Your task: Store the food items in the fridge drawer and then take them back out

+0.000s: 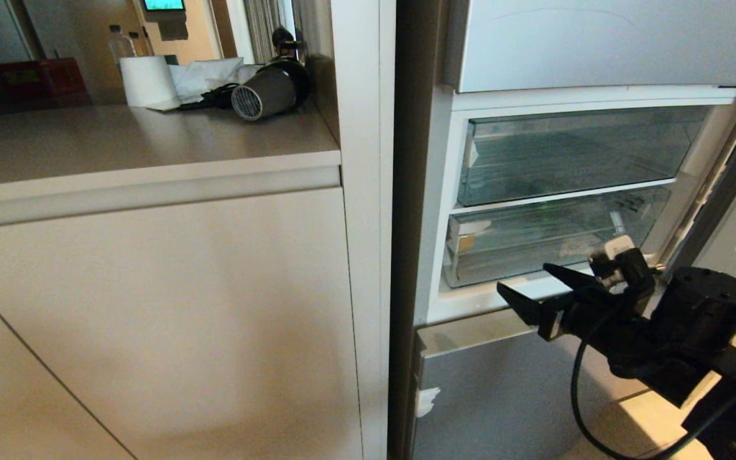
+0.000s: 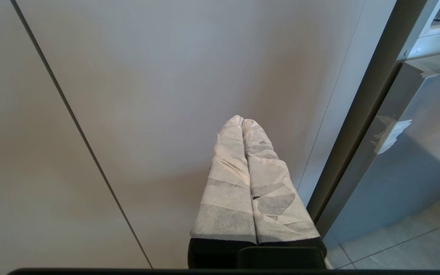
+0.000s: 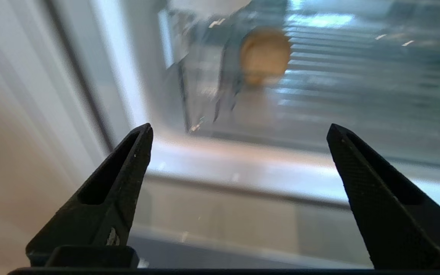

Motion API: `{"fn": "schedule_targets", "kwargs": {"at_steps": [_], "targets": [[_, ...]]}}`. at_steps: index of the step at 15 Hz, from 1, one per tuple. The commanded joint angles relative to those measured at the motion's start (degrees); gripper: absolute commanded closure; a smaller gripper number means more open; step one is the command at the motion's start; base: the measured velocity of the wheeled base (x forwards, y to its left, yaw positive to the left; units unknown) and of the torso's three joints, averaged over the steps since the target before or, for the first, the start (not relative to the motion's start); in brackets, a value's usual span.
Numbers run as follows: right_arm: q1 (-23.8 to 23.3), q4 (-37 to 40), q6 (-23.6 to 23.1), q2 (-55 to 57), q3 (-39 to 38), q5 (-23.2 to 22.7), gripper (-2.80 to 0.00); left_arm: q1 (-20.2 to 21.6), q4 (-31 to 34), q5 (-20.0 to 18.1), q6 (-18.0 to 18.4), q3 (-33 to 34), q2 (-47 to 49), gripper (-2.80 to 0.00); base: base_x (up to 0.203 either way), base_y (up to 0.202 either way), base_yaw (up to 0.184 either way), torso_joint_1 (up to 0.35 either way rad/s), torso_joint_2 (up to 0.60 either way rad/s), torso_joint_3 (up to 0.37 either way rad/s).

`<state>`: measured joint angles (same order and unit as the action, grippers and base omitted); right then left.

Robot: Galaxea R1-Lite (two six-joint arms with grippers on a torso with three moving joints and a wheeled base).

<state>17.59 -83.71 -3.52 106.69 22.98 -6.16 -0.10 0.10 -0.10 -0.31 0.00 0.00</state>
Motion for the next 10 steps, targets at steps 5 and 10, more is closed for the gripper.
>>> {"fn": "schedule_targets", "kwargs": {"at_steps": [5,10], "targets": [[3.14,-0.45,1.62,6.24,8.53,5.26,-2.80,0.01,-0.01,0.01,-0.04,0.00,0.09,0.00,0.000,0.000,0.000,0.000,0.00,0.000],[3.75,-0.40,5.11,7.24,11.04,5.10,-2.80,0.01,-0.01,0.01,-0.04,0.00,0.09,0.00,0.000,0.000,0.000,0.000,0.00,0.000]]}}
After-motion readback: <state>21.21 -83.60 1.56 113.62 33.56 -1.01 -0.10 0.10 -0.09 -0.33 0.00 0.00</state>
